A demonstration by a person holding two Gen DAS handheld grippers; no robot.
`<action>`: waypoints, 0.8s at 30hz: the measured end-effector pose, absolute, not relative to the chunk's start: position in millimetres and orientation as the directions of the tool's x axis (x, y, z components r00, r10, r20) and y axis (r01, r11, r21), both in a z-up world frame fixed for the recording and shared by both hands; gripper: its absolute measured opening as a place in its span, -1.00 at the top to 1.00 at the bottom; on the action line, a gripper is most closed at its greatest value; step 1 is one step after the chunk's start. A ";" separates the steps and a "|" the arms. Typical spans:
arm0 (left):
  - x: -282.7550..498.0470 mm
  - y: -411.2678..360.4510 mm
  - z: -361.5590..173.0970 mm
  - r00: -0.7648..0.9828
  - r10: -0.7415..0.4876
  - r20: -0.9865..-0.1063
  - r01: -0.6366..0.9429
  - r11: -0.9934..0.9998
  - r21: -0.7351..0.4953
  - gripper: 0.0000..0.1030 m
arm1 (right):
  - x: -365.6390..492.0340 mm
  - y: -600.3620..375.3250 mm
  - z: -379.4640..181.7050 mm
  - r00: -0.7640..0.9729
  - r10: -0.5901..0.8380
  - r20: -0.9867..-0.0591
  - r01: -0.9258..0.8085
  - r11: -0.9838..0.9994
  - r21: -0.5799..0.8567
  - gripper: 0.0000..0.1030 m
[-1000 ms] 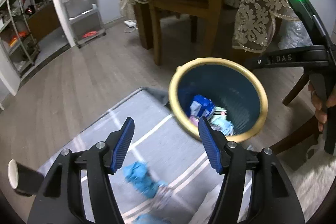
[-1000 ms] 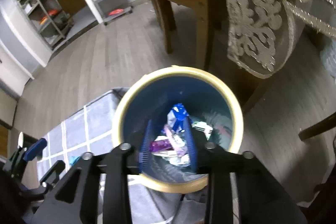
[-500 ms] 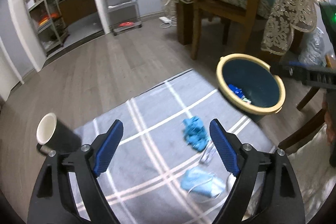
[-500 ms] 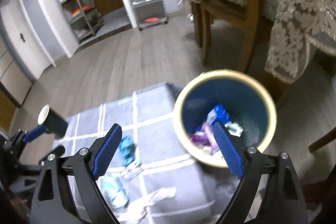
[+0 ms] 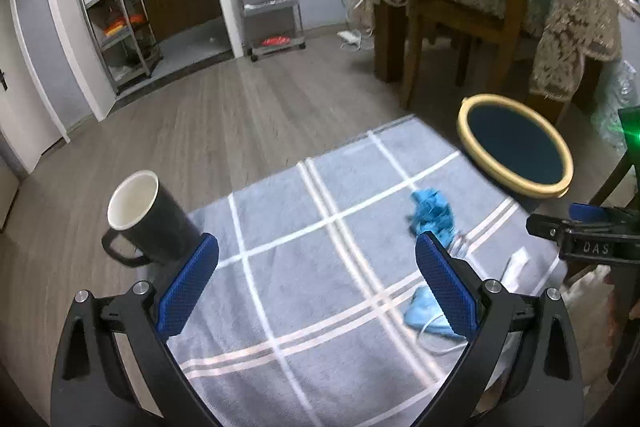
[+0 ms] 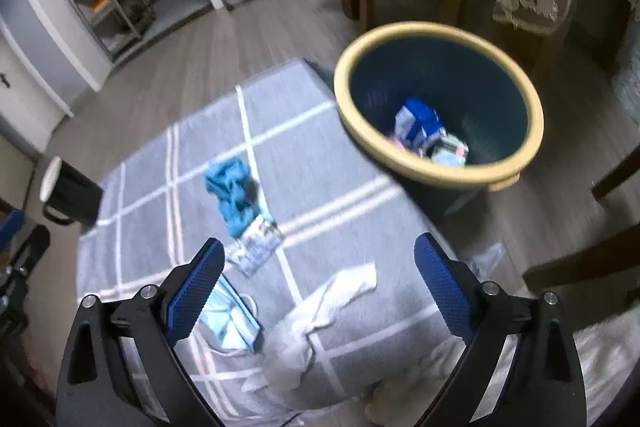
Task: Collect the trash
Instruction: 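Move both open tools back toward the remaining masks and tissues, then grasp the white tissue with right tool while left tool grasps a blue mask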
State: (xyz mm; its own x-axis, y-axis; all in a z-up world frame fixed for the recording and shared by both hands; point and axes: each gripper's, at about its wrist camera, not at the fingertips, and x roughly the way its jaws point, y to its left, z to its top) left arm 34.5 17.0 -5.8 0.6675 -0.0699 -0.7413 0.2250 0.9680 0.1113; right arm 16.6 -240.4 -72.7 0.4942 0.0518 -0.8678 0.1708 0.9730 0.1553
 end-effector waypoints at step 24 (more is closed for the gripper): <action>36.2 -23.2 -85.7 0.485 -0.143 -0.863 0.435 0.895 0.097 -0.88 | 19.6 -215.9 -144.4 0.313 0.034 -0.949 0.119 0.990 0.074 0.50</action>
State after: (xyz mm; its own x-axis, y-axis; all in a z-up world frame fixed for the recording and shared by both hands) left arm 36.2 -23.2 -85.7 0.4854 -0.1426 -0.8626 0.4354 0.8950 0.0971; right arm 19.6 -215.9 -144.4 0.3128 0.0338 -0.9492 0.1188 0.9901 0.0744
